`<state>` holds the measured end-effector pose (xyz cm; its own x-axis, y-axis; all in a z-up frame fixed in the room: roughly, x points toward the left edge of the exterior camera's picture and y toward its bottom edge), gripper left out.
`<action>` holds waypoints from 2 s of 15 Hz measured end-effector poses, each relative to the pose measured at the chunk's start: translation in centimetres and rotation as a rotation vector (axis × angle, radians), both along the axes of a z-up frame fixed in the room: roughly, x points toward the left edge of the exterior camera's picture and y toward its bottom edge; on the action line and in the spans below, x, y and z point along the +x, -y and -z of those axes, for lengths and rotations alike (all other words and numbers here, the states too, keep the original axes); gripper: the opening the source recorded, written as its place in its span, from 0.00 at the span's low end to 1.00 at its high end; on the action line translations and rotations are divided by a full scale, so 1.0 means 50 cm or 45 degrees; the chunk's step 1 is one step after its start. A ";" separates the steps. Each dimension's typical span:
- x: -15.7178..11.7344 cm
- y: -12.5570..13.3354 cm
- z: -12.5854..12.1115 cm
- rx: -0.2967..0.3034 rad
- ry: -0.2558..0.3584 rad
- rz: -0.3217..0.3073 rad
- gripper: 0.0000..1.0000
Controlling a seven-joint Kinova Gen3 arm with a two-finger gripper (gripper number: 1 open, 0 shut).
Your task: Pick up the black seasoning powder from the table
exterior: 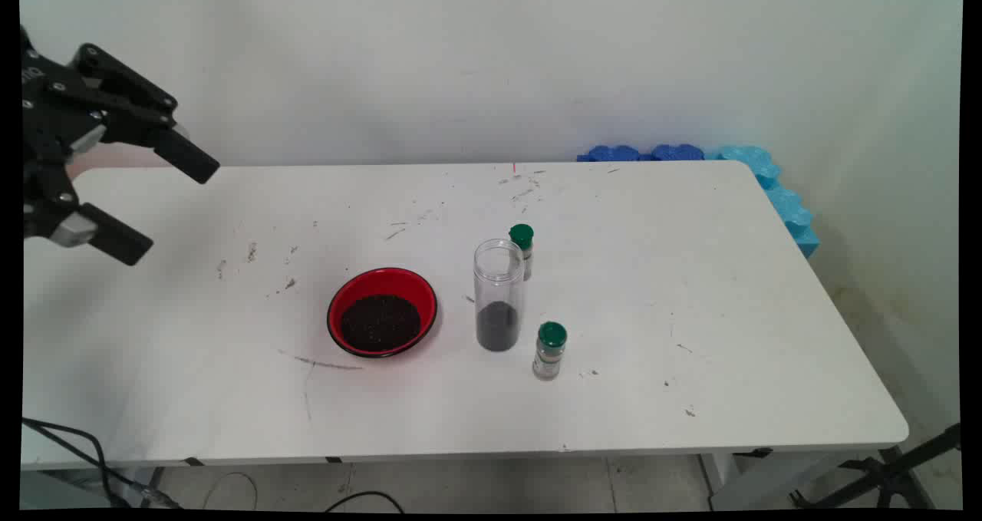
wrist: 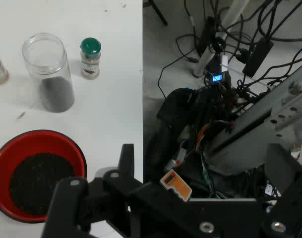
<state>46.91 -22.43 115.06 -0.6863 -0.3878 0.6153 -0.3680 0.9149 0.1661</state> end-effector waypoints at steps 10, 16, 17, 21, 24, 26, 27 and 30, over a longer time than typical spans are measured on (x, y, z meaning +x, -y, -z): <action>0.001 0.074 0.041 0.089 0.040 0.020 1.00; -0.024 0.098 0.126 0.075 0.063 -0.098 1.00; -0.032 0.101 0.147 0.065 0.067 -0.118 1.00; -0.063 0.111 0.238 0.024 0.093 -0.206 1.00; -0.079 0.115 0.303 0.000 0.117 -0.270 1.00; -0.093 0.121 0.350 -0.020 0.125 -0.310 1.00; -0.100 0.124 0.373 -0.031 0.127 -0.335 1.00; -0.121 0.141 0.435 -0.058 0.121 -0.398 1.00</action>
